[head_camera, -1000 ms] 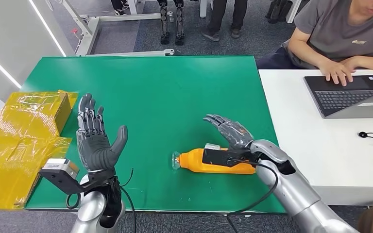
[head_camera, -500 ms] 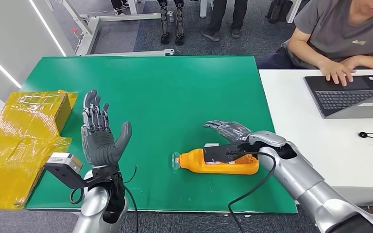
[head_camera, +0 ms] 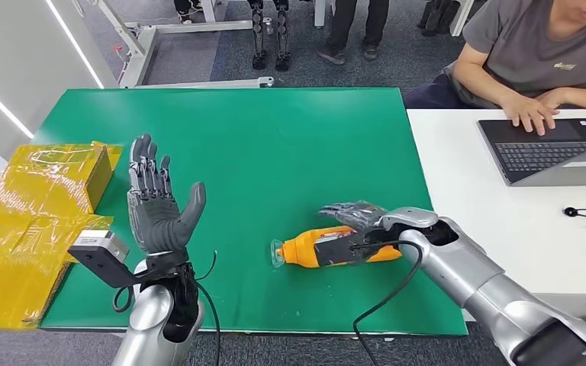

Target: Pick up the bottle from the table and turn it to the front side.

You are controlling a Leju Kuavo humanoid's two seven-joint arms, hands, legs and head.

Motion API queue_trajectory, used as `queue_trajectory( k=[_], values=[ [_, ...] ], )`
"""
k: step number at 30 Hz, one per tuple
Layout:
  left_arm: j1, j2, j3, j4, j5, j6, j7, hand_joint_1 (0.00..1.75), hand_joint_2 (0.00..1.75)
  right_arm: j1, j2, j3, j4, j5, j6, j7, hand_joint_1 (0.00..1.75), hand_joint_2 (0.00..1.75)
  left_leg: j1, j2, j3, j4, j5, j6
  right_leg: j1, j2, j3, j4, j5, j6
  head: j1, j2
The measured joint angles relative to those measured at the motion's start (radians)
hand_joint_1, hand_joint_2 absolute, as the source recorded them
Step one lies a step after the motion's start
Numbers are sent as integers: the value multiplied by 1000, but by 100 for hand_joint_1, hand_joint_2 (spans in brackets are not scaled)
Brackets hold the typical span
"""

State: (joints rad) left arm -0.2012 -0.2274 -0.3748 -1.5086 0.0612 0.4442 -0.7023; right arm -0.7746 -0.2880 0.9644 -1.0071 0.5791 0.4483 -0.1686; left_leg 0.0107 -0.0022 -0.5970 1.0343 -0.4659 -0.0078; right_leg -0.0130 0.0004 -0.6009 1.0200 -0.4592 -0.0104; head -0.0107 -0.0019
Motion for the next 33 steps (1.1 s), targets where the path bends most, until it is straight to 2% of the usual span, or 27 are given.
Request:
queue_trajectory(
  k=[6, 13, 21, 33],
  values=[
    [-12, 0, -3, 12, 8, 9, 0, 0, 175, -28, -37, 56, -7, -38, 51, 15, 0, 175, 0, 0, 0, 0, 0, 0, 0, 0, 0, 0, 0, 0, 0, 0],
    [-20, 0, -3, 20, 14, 14, 0, 0, 175, -58, -58, 114, -11, -43, 52, 42, 0, 175, 0, 0, 0, 0, 0, 0, 0, 0, 0, 0, 0, 0, 0, 0],
    [-25, -1, -3, 29, 16, 8, 0, 0, 175, -66, -84, 159, -10, -1, 6, 103, 0, 175, 0, 0, 0, 0, 0, 0, 0, 0, 0, 0, 0, 0, 0, 0],
    [-9, -3, -3, 30, -6, -20, 0, 0, 175, -4, -110, 181, 11, 11, -94, 118, 0, 175, 0, 0, 0, 0, 0, 0, 0, 0, 0, 0, 0, 0, 0, 0]
  ],
)
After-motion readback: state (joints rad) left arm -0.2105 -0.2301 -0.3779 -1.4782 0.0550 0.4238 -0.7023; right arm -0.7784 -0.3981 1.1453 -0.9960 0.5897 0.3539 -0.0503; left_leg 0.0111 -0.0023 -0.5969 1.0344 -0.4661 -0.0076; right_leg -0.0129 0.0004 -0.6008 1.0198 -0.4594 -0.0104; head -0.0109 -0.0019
